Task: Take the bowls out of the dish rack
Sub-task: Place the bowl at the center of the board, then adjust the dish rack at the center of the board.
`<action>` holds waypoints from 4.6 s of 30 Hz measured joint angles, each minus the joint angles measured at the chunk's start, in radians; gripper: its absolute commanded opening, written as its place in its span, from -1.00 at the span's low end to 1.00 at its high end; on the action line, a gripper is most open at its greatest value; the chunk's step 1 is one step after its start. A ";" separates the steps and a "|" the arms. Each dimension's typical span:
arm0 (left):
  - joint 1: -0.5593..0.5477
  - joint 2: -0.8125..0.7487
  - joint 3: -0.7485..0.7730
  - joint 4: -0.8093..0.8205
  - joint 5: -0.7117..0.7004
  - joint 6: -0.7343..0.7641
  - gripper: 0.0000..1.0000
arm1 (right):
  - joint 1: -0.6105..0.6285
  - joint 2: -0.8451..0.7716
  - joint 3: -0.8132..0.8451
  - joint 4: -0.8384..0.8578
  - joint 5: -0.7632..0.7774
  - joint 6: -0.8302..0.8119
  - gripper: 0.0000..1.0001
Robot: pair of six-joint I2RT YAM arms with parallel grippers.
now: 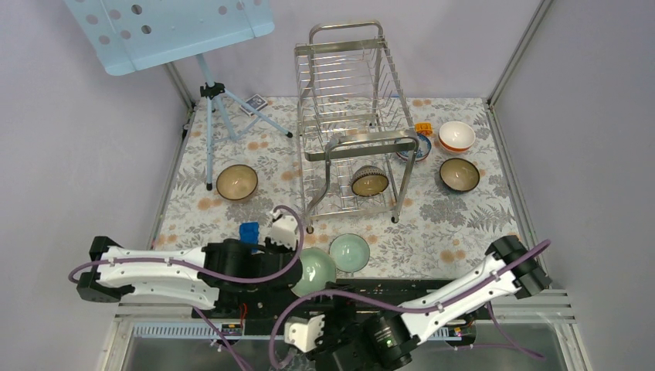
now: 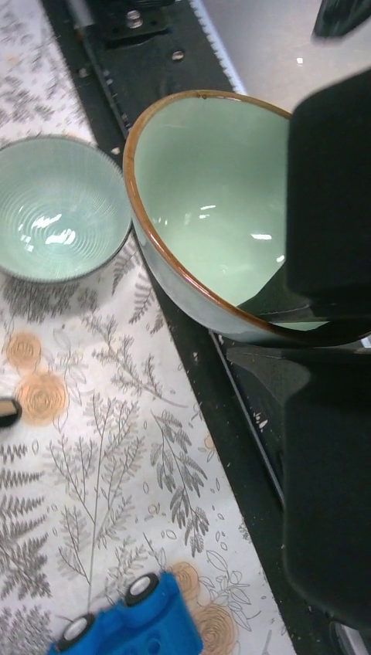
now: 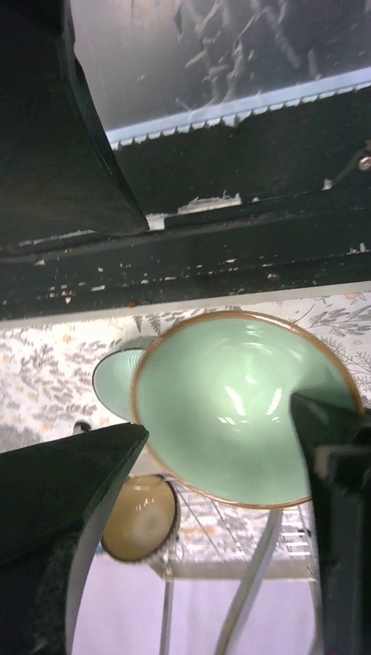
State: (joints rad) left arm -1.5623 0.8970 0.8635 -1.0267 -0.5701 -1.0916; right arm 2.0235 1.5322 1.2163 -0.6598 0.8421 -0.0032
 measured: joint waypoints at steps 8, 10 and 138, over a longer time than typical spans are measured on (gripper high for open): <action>0.145 -0.082 -0.174 0.058 -0.008 -0.055 -1.00 | 0.000 -0.205 -0.175 0.153 -0.005 0.195 0.99; 0.173 -0.087 -0.222 0.073 -0.003 -0.069 -1.00 | 0.000 -0.276 -0.231 0.198 0.001 0.242 0.99; 0.718 0.014 -0.268 1.269 0.496 0.861 0.20 | -1.757 -0.520 0.197 0.331 -0.330 0.382 0.93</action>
State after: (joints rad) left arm -0.8448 0.9108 0.5953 0.2424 -0.0738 -0.2302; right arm 0.2665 1.0119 1.4136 -0.3286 0.5121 0.3790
